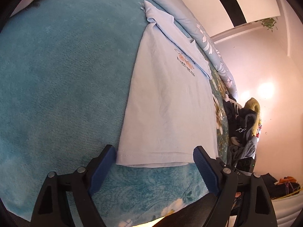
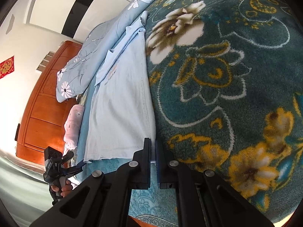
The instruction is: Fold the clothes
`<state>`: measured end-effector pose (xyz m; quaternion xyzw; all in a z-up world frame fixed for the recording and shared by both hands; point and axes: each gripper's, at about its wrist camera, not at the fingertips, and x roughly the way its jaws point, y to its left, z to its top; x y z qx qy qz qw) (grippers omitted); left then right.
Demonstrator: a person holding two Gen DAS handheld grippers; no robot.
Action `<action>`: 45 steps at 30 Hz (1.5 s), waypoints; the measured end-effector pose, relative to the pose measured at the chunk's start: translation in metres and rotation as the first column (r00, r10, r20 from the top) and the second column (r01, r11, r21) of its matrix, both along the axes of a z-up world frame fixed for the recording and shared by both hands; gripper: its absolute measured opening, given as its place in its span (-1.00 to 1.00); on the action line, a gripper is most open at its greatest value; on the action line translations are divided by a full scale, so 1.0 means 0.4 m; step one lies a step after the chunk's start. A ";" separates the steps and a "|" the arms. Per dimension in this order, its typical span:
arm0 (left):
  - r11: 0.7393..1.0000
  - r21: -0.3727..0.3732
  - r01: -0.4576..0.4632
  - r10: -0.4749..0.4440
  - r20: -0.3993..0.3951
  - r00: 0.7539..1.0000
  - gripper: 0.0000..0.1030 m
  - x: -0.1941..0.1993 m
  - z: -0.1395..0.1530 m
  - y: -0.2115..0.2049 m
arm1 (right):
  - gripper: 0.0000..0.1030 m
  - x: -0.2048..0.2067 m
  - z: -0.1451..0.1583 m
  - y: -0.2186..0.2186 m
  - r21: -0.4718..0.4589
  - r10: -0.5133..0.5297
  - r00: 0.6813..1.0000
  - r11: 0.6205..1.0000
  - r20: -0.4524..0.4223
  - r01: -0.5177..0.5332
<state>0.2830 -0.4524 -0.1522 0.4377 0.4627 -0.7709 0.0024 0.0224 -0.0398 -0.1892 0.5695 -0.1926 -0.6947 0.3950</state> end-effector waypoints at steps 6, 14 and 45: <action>0.997 0.030 -0.076 0.076 0.015 0.997 -0.06 0.017 -0.022 -0.027 | -0.90 0.002 0.002 0.002 0.010 0.009 1.000 1.000 0.002 -0.009; 0.988 -0.025 -0.152 0.152 0.005 0.988 -0.92 0.058 -0.018 -0.050 | -0.91 0.009 0.017 0.016 0.002 0.007 1.000 1.000 -0.008 -0.007; 0.989 0.132 0.072 -0.061 -0.080 0.995 -0.25 -0.020 -0.064 -0.070 | -0.45 -0.015 -0.014 -0.028 -0.097 0.115 0.989 0.990 0.092 -0.106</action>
